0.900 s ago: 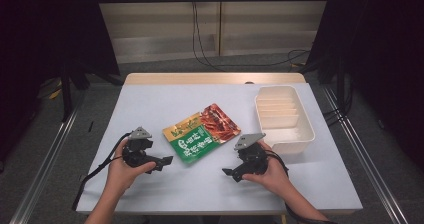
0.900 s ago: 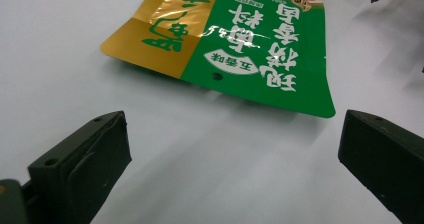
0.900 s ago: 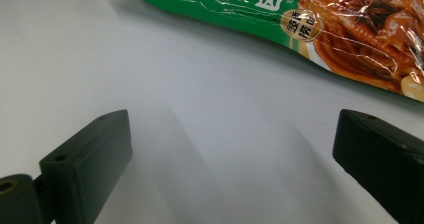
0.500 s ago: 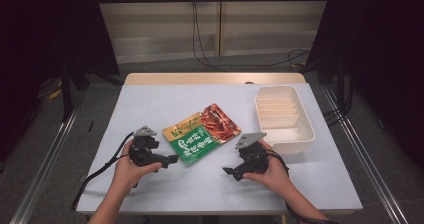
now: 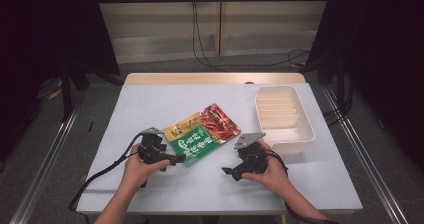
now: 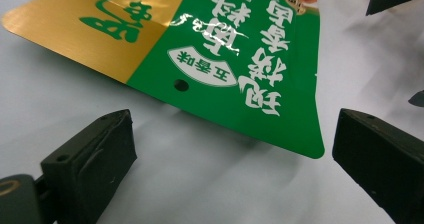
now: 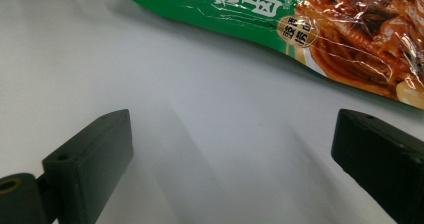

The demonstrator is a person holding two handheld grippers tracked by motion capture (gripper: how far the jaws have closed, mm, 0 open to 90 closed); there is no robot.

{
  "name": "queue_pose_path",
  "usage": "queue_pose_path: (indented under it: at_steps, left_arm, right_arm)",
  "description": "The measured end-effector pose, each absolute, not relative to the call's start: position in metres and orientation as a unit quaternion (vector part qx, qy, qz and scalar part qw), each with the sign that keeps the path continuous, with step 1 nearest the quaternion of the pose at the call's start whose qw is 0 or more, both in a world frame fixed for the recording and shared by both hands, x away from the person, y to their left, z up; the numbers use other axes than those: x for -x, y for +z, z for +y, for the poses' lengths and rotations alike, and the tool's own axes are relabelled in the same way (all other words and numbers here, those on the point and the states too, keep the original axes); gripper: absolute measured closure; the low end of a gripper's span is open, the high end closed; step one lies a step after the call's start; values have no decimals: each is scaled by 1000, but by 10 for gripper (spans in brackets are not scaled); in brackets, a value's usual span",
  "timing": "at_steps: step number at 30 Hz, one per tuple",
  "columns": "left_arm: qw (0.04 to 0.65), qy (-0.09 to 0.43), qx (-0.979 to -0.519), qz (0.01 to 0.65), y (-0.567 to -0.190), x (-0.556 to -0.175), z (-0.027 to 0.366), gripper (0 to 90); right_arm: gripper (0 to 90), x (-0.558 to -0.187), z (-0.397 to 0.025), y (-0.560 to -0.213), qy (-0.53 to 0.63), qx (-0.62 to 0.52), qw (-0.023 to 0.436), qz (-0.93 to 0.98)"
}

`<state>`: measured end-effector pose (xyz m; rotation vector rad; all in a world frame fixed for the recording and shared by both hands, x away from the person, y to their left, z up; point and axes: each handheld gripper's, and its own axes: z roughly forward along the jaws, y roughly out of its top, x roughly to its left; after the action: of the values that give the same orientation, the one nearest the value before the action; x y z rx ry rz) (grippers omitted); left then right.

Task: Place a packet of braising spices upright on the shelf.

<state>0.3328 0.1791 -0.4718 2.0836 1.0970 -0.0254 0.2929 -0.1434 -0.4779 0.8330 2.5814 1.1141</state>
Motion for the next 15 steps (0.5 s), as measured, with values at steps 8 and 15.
queue_pose_path:
  at_steps: [8, 15]
  left_arm:
    - [378, -13, -815, 440, -474, -336, 174, 72]
    - [388, -13, -814, 431, -475, -335, 168, 170]
  right_arm:
    - [28, -293, -142, -478, 378, -280, 106, 876]
    - [31, -293, -140, -477, 380, -279, 111, 875]
